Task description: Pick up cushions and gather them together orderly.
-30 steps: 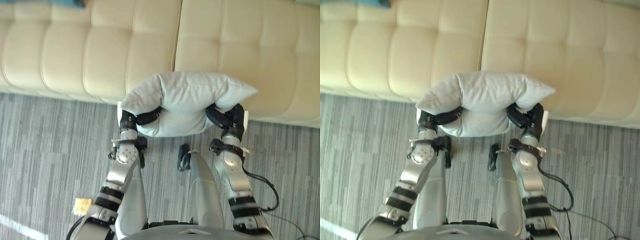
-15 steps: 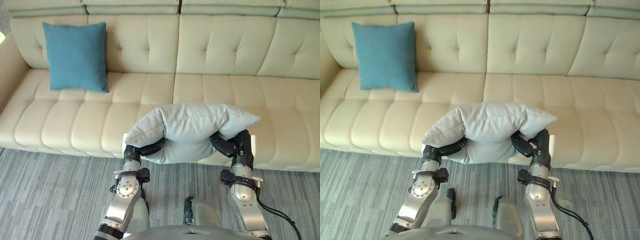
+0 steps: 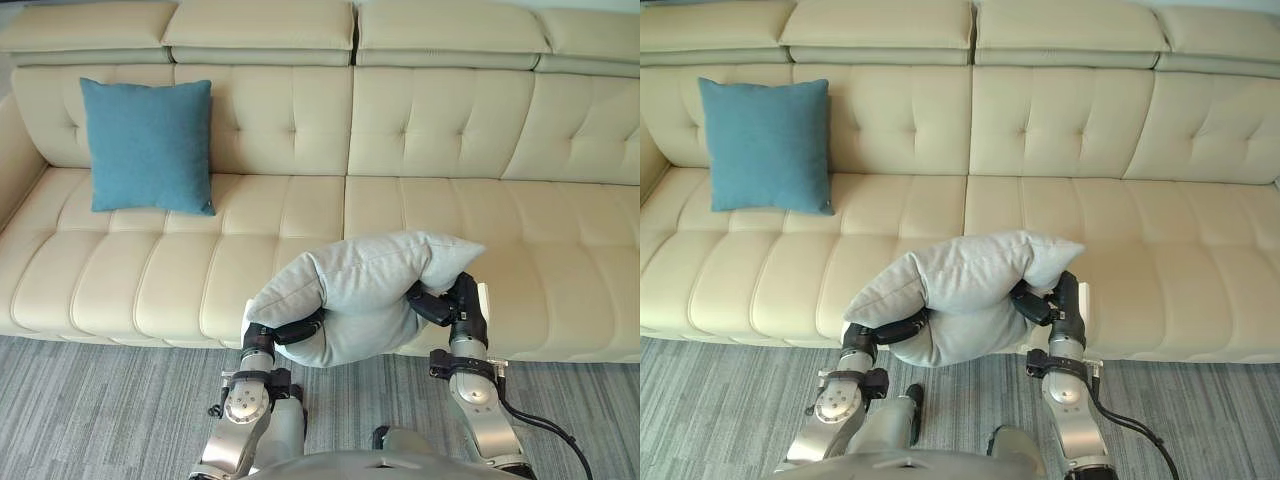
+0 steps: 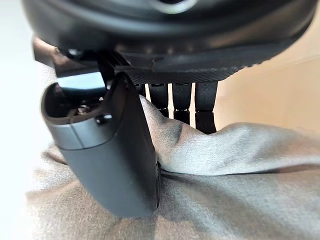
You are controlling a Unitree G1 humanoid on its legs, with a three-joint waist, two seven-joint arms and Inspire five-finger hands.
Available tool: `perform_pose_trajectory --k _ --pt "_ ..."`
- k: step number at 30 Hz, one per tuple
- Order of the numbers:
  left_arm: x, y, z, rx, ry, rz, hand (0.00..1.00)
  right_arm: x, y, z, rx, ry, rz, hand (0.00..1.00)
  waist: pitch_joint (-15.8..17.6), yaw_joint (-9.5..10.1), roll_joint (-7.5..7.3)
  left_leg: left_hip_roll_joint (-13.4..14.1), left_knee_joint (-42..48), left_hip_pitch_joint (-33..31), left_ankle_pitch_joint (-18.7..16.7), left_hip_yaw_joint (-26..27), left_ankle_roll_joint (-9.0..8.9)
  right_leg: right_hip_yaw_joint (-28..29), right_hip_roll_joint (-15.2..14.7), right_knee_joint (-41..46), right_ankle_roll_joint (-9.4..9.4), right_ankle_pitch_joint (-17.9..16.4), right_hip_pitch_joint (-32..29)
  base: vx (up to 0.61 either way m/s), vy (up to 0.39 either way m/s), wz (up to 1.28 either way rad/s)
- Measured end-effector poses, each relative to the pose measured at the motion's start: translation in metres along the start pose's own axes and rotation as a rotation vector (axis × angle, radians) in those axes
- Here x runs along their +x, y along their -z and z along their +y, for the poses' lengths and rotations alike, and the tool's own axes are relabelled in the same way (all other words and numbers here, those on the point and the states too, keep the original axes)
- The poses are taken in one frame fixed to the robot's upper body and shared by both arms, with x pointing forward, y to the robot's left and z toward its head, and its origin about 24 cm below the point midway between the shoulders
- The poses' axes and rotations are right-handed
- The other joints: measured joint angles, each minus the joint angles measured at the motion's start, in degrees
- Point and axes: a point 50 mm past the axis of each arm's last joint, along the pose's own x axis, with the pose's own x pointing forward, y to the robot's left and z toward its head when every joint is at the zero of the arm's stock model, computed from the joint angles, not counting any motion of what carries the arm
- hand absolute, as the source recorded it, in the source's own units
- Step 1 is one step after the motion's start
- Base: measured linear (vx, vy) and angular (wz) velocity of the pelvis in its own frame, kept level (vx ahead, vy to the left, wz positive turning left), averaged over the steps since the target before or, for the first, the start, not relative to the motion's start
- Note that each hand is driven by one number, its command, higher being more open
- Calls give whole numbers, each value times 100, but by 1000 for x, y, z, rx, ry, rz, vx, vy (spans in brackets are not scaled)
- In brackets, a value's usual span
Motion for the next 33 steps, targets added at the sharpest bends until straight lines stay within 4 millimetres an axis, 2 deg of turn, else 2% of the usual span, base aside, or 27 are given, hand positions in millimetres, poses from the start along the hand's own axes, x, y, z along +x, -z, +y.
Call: perform_pose_trajectory --k 2,3,5,6,7,9,10,11,12,14,15,18,20,24,29,33 --pt "-1 2 2 8 0 6 0 4 -4 1 -18 -16 -23 0 5 -1 -8 -62 -74 329 -234 295 163 177 -140 857 13 8 -288 187 129 -64" --pt "-1 2 5 20 -1 6 0 6 -5 3 -39 -23 -31 0 28 0 -58 -94 -100 555 -322 460 226 157 -263 1595 131 108 -541 202 161 -61" --pt "-2 3 8 36 -1 9 0 7 -3 5 -46 -29 -23 0 37 -35 -85 -93 -159 844 -404 562 320 52 -372 2242 62 404 -758 185 127 -36" --pt "-2 3 9 42 -1 9 0 8 1 7 -56 -35 -9 0 41 -93 -71 -41 -313 1117 -418 559 343 -89 -434 2575 -125 580 -817 174 65 -23" --pt "-1 2 12 45 -10 3 0 8 3 8 -66 -47 -4 0 33 -114 -74 64 -466 1305 -418 549 343 -290 -380 2682 -345 222 -918 122 11 -17" --pt "0 1 14 57 -18 -4 0 8 1 10 -65 -54 -11 0 31 -141 -75 154 -570 1340 -417 516 334 -348 -231 2315 -398 -22 -1095 96 -65 -5" --pt "0 1 15 62 -20 -5 0 9 0 11 -64 -55 -15 0 32 -171 -74 193 -608 1340 -407 483 304 -312 -121 1728 -377 -44 -1122 60 -98 8" --pt "0 1 15 63 -18 -4 0 9 0 11 -65 -55 -15 0 24 -191 -93 181 -604 1327 -406 451 260 -255 -46 1152 -277 38 -1058 68 -179 35" --pt "1 1 16 79 -12 -6 0 9 1 11 -65 -55 -12 0 -7 -255 -235 7 -537 1275 -449 285 129 -46 -29 295 -27 747 -925 97 -249 49" --pt "2 6 5 77 17 18 0 10 7 3 -109 -50 12 0 -55 -275 29 208 -572 1268 -491 33 25 -287 155 94 -143 793 -767 85 -232 37" --pt "2 5 5 80 23 16 0 9 9 1 -115 -48 22 0 -91 -220 89 339 -764 1304 -417 -12 -90 -358 283 -104 -220 859 -703 46 -147 9" --pt "2 5 3 78 34 16 0 7 10 -1 -108 -37 30 0 -125 -189 127 512 -1261 1482 -204 -83 -220 -498 455 -511 -329 1017 -516 38 -170 10" --pt "2 4 0 66 39 13 0 5 6 -4 -99 -25 15 0 -144 -169 155 570 -1407 1524 -127 -122 -229 -556 516 -697 -367 1111 -418 41 -87 13" --pt "3 2 -3 56 40 2 0 2 -4 -8 -78 -9 -24 0 -426 -161 155 534 -1684 1577 69 -237 -270 -655 506 -827 -356 1134 -357 24 -29 16" --pt "18 -20 -1 104 -7 -91 0 7 -16 -1 -34 10 -63 0 -588 -131 214 519 -2005 1720 262 -377 -254 -773 510 -1331 -343 1368 -54 -38 4 15" --pt "38 -51 3 135 -59 -210 0 29 -41 10 -3 30 -148 0 -584 -62 207 504 -2138 1585 415 -377 -248 -776 535 -1882 -358 1773 5 -94 5 0"
